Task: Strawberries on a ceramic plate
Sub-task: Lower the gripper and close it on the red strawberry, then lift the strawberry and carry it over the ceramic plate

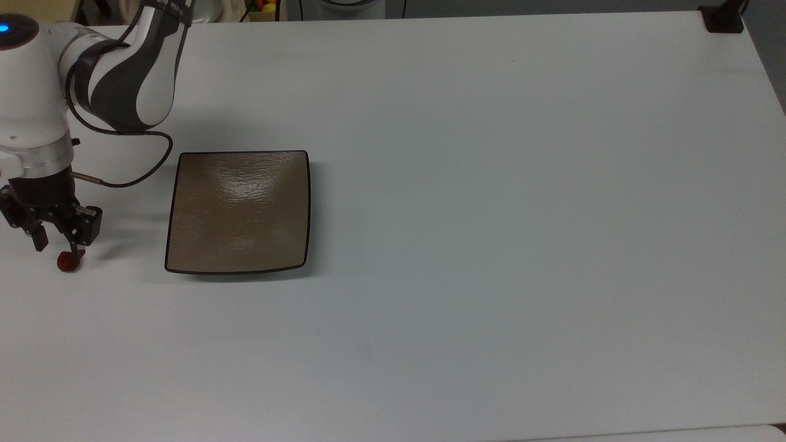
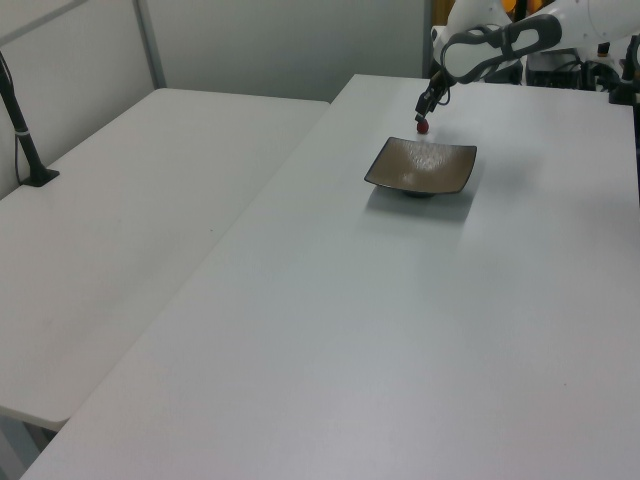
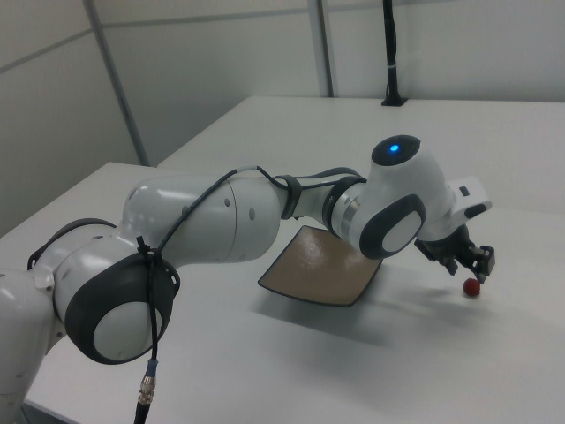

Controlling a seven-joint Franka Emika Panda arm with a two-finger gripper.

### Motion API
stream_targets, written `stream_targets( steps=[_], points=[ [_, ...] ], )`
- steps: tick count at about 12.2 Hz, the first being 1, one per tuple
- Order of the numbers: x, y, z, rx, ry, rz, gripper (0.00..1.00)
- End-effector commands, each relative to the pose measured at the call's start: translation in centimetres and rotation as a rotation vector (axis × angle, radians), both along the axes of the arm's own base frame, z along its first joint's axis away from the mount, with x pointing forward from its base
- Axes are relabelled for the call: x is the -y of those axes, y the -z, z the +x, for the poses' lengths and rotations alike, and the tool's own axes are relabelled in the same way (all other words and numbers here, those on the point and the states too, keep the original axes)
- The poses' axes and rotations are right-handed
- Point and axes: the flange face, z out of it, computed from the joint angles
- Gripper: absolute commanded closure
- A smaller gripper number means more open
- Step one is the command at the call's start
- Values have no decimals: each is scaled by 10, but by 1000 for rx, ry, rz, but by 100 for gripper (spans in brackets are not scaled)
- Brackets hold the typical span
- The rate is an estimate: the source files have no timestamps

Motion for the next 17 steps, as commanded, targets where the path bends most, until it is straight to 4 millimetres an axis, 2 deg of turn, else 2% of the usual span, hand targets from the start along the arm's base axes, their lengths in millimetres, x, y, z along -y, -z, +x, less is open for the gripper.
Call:
stream_targets(
  steps=[1, 5, 6, 8, 10, 12, 13, 15, 16, 17],
  points=[
    [-3, 11, 0, 1, -34, -37, 41],
    [-6, 19, 0, -4, -50, -65, 41],
    [-6, 26, 0, 7, -53, -73, 41],
    [-13, 30, 3, -2, -80, -99, 47],
    [-13, 30, 3, -3, -83, -103, 63],
    [-13, 30, 3, -6, -89, -109, 90],
    [-13, 29, 3, -8, -94, -118, 96],
    [-12, 26, 3, -7, -92, -118, 97],
    [-12, 18, 3, -3, -92, -120, 97],
    [-11, 0, 2, 12, -89, -125, 97]
  ],
)
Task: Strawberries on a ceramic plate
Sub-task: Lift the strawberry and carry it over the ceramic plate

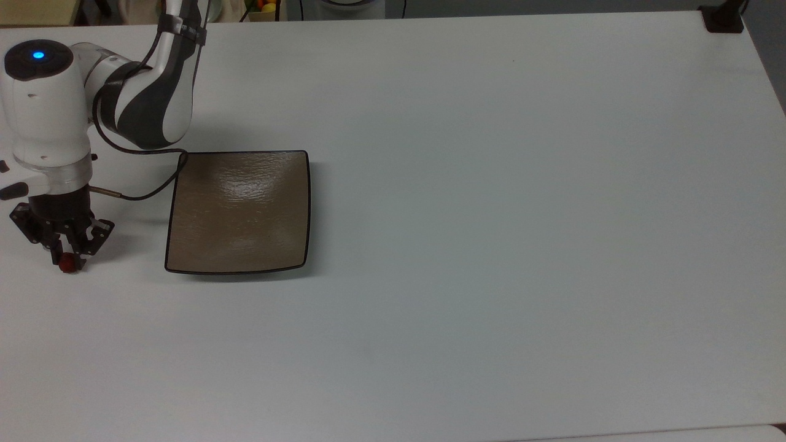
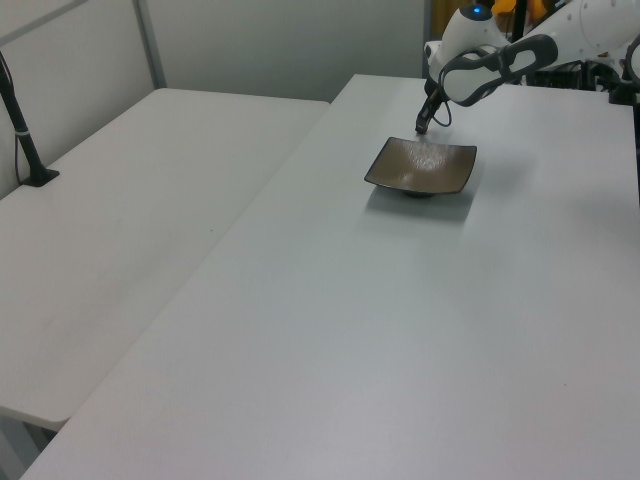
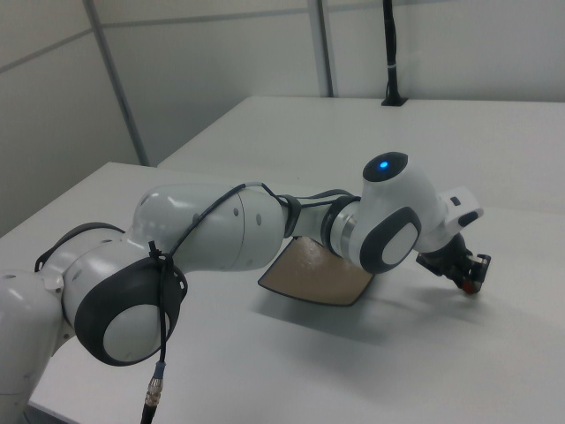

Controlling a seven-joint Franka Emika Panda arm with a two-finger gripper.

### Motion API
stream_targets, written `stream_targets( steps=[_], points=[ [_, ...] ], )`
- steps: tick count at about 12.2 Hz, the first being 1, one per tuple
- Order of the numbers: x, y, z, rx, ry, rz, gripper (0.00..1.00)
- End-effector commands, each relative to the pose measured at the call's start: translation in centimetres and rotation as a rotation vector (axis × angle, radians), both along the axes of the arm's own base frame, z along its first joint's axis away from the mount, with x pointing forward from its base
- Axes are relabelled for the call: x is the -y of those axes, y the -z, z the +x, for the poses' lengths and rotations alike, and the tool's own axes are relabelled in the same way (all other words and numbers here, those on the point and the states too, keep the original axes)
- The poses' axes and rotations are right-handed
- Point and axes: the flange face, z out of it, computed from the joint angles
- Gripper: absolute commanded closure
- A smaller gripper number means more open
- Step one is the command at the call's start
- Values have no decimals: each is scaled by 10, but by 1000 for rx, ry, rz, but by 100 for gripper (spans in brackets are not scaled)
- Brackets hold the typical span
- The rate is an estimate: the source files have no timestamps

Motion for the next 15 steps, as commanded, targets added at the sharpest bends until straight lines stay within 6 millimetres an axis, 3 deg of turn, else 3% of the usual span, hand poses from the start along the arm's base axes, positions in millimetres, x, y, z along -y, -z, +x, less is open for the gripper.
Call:
stream_targets(
  steps=[1, 4, 7, 9, 11, 13, 15],
  points=[
    [-3, -41, -7, -3, -15, -12, 97],
    [-11, -98, -21, -81, -17, 31, 97],
    [-44, -173, -52, -225, -68, 129, 97],
    [-64, -211, -74, -286, -154, 201, 97],
    [-89, -221, -81, -351, -199, 220, 97],
    [-115, -216, -86, -399, -234, 233, 97],
    [-157, -205, -84, -443, -284, 224, 97]
  ],
)
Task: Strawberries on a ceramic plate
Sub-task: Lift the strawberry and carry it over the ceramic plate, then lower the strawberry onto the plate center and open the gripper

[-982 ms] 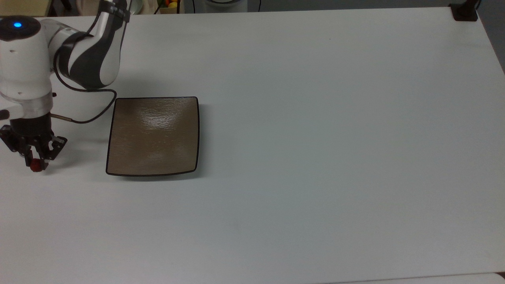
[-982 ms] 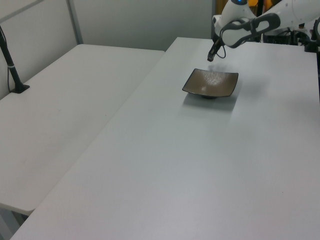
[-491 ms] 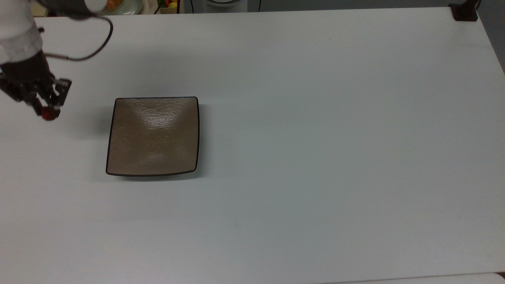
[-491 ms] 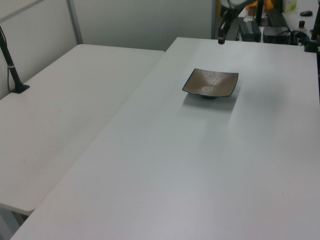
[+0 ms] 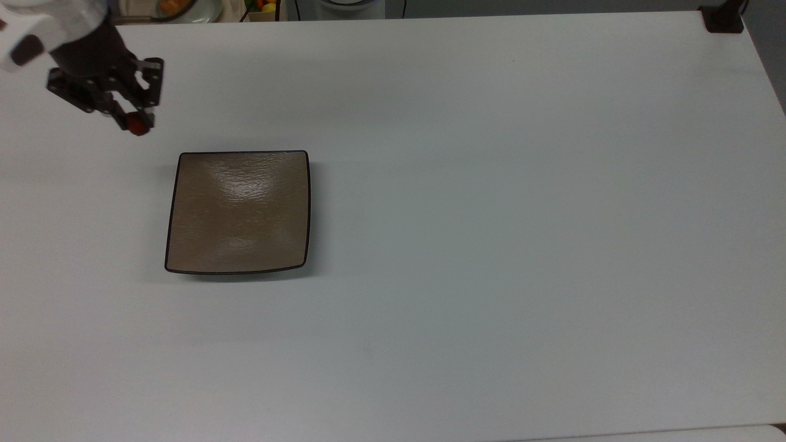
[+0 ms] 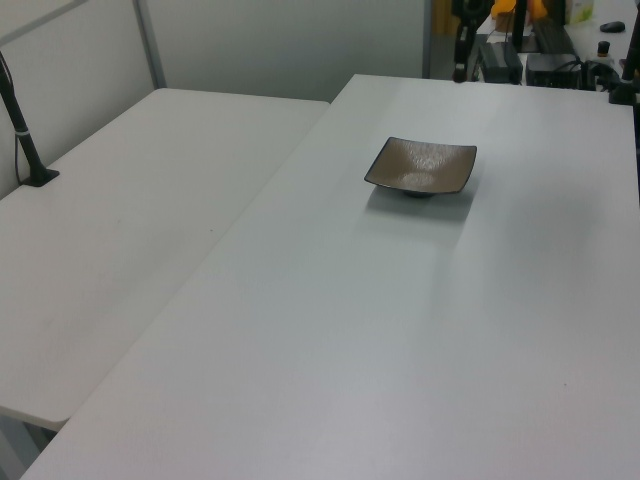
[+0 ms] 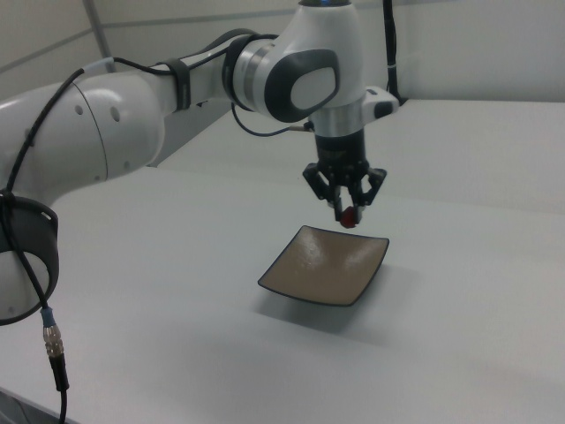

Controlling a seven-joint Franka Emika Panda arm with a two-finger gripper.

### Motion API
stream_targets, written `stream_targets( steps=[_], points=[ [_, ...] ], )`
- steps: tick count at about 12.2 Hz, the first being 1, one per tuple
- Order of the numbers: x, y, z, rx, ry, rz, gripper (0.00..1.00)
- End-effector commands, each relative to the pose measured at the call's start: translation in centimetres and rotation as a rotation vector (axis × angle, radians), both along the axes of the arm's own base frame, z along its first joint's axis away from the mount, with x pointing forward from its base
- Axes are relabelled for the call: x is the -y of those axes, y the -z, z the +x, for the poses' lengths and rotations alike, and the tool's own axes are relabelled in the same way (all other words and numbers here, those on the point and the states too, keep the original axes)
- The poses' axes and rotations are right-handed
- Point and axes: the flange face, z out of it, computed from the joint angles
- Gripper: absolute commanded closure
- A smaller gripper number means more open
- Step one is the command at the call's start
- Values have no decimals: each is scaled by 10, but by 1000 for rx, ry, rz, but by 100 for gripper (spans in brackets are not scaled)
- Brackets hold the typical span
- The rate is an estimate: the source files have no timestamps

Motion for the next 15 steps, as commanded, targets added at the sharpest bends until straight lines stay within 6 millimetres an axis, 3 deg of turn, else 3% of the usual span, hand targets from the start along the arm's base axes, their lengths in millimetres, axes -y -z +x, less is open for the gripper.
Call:
stream_targets(
  steps=[1, 3, 6, 9, 13, 15],
  points=[
    [-56, 16, -8, -63, -86, 9, 97],
    [-84, 34, -6, -96, -105, -13, 97],
    [-106, 67, -4, -99, -103, -77, 97],
    [-111, 100, 0, -38, -62, -128, 97],
    [-113, 117, 12, 65, -18, -131, 97],
    [-114, 135, 15, 96, -15, -131, 97]
  ],
)
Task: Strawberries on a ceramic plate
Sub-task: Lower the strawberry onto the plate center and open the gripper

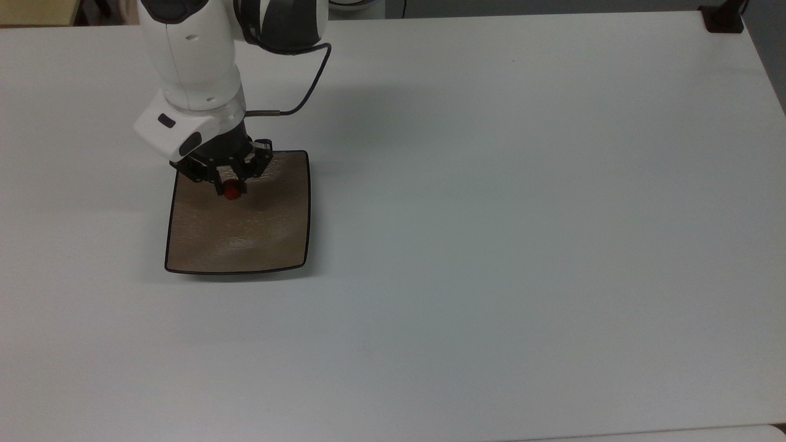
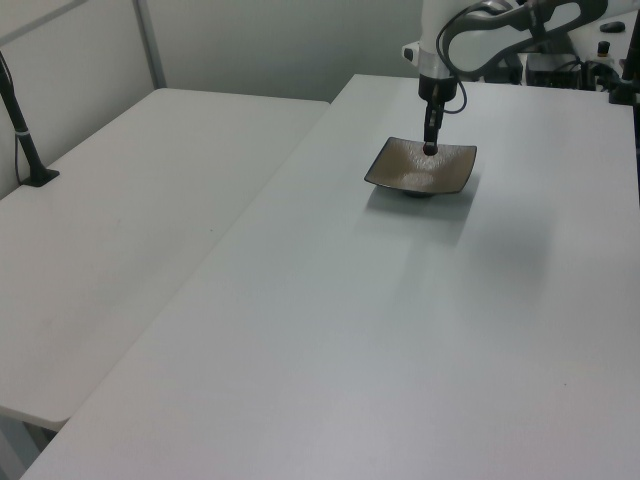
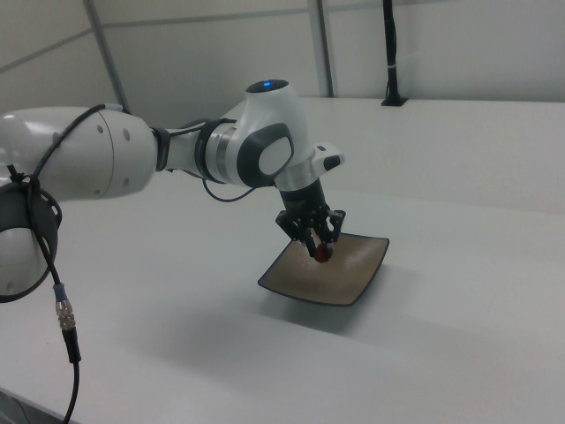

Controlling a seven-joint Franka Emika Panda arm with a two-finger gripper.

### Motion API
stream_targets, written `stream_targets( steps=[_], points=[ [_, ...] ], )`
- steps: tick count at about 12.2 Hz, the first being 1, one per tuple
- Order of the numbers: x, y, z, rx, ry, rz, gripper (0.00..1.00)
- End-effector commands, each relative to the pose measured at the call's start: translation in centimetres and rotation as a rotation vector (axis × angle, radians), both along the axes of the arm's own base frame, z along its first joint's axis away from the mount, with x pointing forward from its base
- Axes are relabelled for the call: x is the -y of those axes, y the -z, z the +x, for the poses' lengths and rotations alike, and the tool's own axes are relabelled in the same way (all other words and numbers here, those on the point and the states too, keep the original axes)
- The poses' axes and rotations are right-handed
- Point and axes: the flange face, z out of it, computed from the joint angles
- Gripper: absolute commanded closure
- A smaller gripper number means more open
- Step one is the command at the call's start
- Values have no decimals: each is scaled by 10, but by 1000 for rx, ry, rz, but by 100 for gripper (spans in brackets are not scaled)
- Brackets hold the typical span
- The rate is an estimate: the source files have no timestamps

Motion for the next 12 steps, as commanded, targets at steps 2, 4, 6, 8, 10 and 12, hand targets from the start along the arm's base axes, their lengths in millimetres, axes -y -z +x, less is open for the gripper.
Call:
stream_targets(
  steps=[2, 4, 6, 8, 10, 12],
  points=[
    [-5, 23, 0, 56, 2, -33, 96],
    [-5, 34, 2, 63, -18, -58, 96],
    [-6, 44, 0, 69, -33, -72, 95],
    [-7, 48, 2, 91, 4, -76, 92],
    [-11, 51, 3, 91, 6, -101, 87],
    [-10, 47, 2, 92, 30, -94, 1]
  ],
)
